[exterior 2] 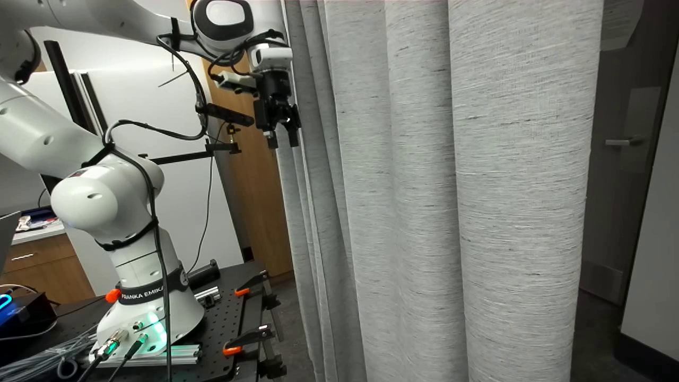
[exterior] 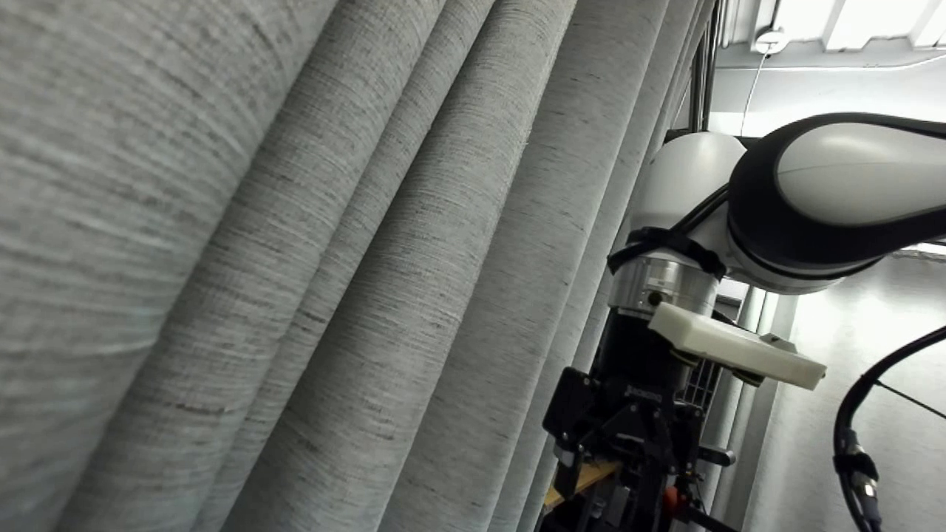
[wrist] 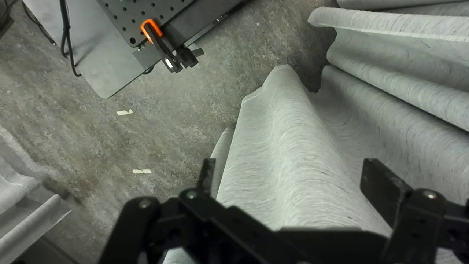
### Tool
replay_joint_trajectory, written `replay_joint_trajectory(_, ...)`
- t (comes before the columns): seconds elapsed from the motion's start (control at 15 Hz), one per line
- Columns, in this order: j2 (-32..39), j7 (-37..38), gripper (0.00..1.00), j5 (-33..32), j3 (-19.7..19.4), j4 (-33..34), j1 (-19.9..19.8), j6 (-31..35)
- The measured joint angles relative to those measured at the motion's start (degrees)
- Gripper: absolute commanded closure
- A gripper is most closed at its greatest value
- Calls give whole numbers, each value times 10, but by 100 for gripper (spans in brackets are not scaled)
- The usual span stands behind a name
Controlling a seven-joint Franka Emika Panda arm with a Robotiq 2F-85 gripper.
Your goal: Slide the curtain to the left
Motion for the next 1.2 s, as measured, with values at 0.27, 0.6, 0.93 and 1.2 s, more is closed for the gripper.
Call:
replay_joint_trajectory(0.27,-5,3,0,0,0,-4,-1,0)
replay_joint_trajectory(0.6,2,-40,0,-16,-5,3,-2,-10)
replay_joint_trajectory(0.93,-2,-127,0,-70,-30,29,-11,-47)
replay_joint_trajectory(1.2,-1,-234,0,-115,-47,42,-12,-34)
